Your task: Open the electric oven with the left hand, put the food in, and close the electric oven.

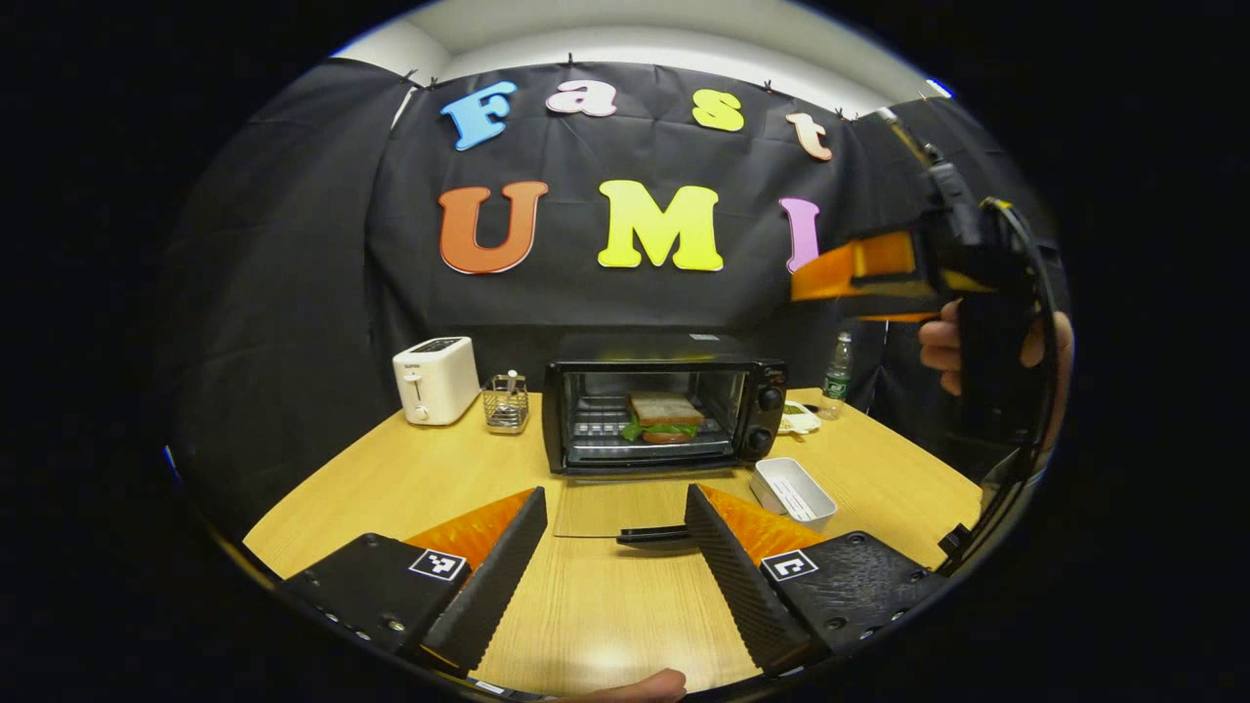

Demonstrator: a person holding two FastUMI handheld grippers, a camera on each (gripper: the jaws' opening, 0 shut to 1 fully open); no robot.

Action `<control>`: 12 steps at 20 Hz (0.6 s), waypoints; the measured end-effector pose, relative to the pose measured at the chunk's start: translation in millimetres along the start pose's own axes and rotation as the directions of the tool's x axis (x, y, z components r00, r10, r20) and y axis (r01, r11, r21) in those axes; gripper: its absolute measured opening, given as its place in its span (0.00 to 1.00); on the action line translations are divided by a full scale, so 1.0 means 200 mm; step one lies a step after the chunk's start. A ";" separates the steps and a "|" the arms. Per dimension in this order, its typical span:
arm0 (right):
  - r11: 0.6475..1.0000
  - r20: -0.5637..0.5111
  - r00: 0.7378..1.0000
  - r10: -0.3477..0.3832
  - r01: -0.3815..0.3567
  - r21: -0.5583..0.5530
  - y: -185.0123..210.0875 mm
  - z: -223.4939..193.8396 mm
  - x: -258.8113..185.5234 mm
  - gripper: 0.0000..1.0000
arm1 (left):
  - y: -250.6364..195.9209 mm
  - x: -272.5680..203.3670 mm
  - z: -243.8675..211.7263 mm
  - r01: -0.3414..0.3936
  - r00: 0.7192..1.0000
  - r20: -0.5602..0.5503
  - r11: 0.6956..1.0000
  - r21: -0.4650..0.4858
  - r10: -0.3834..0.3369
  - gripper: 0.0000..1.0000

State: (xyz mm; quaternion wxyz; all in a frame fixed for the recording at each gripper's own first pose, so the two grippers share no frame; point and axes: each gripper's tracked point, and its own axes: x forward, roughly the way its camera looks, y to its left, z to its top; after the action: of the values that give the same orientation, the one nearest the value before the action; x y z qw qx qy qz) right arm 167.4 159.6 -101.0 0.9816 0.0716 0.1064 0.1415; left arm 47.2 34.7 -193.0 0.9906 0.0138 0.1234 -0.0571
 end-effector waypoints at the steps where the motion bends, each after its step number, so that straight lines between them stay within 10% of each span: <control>1: 1.000 0.022 1.000 -0.016 0.016 -0.003 -0.06 0.04 -0.06 0.96 | -0.03 0.03 -0.02 0.009 1.000 -0.012 1.000 0.008 -0.009 0.94; 12: 0.987 0.161 0.974 -0.157 0.160 -0.010 -0.60 0.26 -0.59 0.96 | -0.32 0.35 -0.42 0.078 0.968 -0.237 0.996 -0.047 -0.087 0.94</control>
State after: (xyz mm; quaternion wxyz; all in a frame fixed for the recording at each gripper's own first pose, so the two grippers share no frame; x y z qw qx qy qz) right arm 101.1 4.6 -49.5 0.9959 0.0629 0.0311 0.0577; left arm 87.2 -32.9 -293.2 0.9654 -0.0032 0.2434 -0.0936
